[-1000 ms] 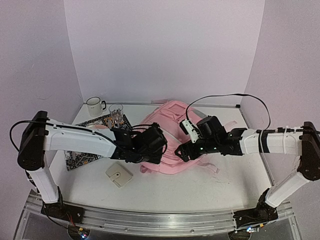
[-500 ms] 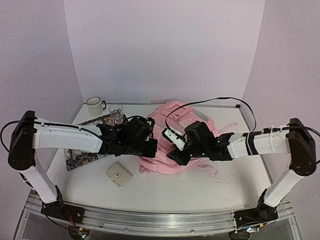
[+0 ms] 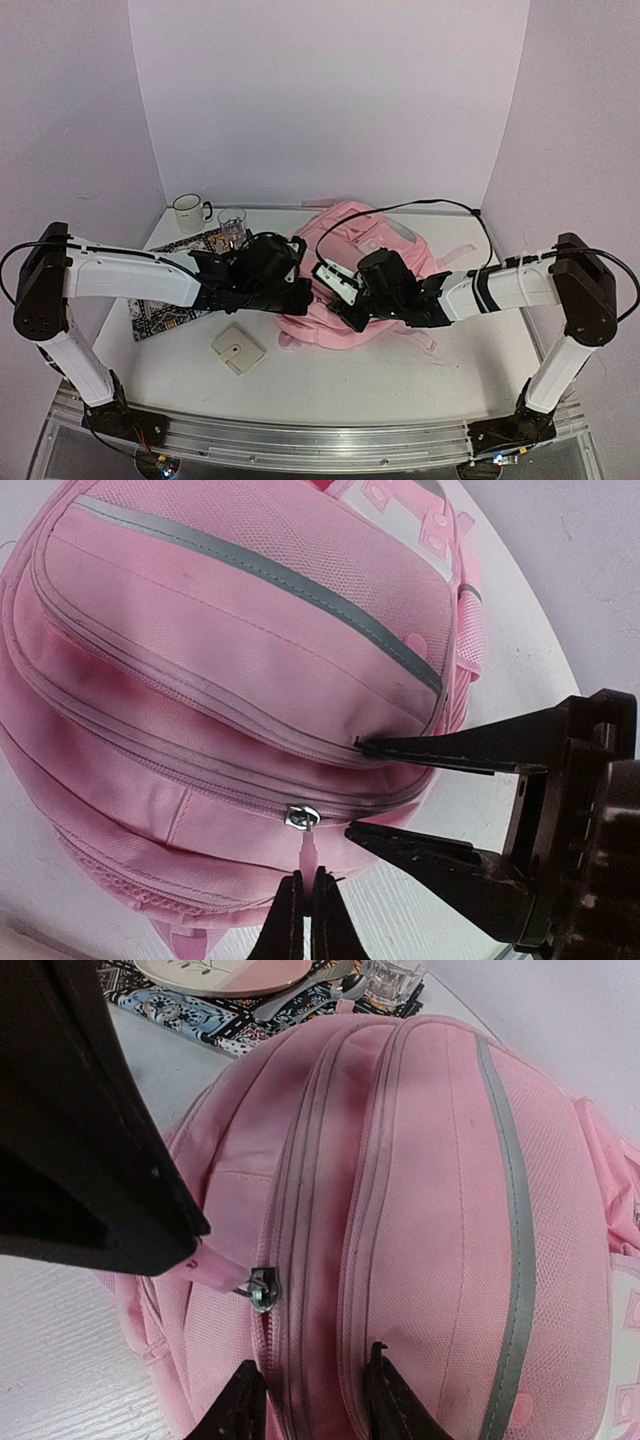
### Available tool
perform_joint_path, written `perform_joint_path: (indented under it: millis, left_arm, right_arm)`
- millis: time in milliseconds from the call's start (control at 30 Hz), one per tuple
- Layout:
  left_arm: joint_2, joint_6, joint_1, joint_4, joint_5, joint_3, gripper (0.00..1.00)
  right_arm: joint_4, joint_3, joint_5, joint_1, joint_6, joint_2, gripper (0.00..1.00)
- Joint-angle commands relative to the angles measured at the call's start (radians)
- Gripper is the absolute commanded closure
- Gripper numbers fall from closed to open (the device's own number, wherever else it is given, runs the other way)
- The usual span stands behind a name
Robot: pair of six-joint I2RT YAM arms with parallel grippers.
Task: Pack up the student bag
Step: Hold the student bag at the center of the board, then unzip the second largest pocket of the student bag.
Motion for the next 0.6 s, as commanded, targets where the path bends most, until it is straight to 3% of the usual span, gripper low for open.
perform_joint_path:
  millis: [0, 100, 300, 567]
  left_arm:
    - [-0.077, -0.032, 0.008, 0.114, 0.057, -0.01, 1.0]
    - [-0.09, -0.055, 0.023, 0.156, 0.092, -0.041, 1.0]
    - [-0.121, -0.067, 0.036, 0.18, 0.125, -0.073, 1.0]
    - [-0.157, -0.071, 0.037, 0.225, 0.152, -0.088, 1.0]
  right_arm:
    - [0.019, 0.02, -0.052, 0.004, 0.005, 0.001, 0.66]
    - [0.043, 0.002, -0.01, 0.007, 0.005, 0.013, 0.66]
    - [0.135, -0.072, 0.247, 0.007, -0.028, -0.038, 0.58]
    - [0.091, -0.048, 0.295, 0.005, -0.117, -0.049, 0.5]
